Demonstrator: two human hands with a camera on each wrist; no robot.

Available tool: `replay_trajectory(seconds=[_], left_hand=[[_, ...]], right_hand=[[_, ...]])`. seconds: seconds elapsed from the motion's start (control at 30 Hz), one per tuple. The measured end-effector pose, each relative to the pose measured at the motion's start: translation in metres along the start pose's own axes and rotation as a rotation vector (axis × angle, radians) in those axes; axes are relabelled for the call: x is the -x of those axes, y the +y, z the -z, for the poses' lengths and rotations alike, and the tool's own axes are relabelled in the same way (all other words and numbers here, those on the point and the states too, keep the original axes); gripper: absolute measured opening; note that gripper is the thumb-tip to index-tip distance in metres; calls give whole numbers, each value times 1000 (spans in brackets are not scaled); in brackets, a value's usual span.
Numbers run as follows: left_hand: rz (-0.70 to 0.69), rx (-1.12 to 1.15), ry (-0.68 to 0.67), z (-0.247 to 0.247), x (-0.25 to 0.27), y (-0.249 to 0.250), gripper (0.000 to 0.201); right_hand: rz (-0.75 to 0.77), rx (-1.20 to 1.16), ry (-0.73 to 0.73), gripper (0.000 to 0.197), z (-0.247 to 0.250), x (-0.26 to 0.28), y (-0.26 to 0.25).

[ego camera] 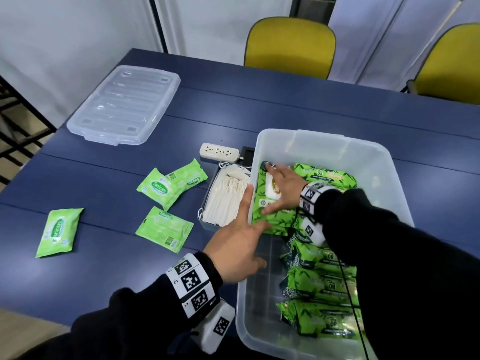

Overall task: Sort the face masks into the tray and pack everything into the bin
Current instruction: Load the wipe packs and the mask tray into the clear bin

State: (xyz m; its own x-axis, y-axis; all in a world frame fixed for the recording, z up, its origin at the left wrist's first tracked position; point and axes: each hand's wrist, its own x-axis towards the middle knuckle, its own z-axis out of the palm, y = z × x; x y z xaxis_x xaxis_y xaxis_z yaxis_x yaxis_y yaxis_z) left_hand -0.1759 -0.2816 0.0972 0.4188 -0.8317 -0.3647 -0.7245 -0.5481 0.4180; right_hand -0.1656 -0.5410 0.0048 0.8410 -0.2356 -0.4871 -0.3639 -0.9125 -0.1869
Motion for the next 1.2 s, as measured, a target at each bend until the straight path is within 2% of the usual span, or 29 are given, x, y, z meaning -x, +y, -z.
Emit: replay_trajectory(seconds=[0.07,0.17,0.43,0.63,0.83,0.97,1.13,1.2], left_hand=[[0,-5,-5,0,0,1,73],[-12,-14,-17,2,-1,0,75],[-35,-11,-19,1,-2,-4,77],[-26,-10,-9,-2,-4,-3,75],[-31,7,-8,-2,-3,-7,76],[-36,27,1,-4,-3,-5,75],[-29,57,-18,-1,-1,-7,78],[-18,81,-26,-2,2,-5,78]], right_hand=[[4,-19,-28,151,8,-2,3],[-30,145,52,152,-10,0,-8],[128,166,162,148,-22,4,-10],[96,47,106,152,-25,-3,-4],[53,65,141,139,-33,7,-10],[20,23,86,136,-23,5,-10],[10,51,164,141,-35,12,-15],[5,27,101,147,-27,13,-15]])
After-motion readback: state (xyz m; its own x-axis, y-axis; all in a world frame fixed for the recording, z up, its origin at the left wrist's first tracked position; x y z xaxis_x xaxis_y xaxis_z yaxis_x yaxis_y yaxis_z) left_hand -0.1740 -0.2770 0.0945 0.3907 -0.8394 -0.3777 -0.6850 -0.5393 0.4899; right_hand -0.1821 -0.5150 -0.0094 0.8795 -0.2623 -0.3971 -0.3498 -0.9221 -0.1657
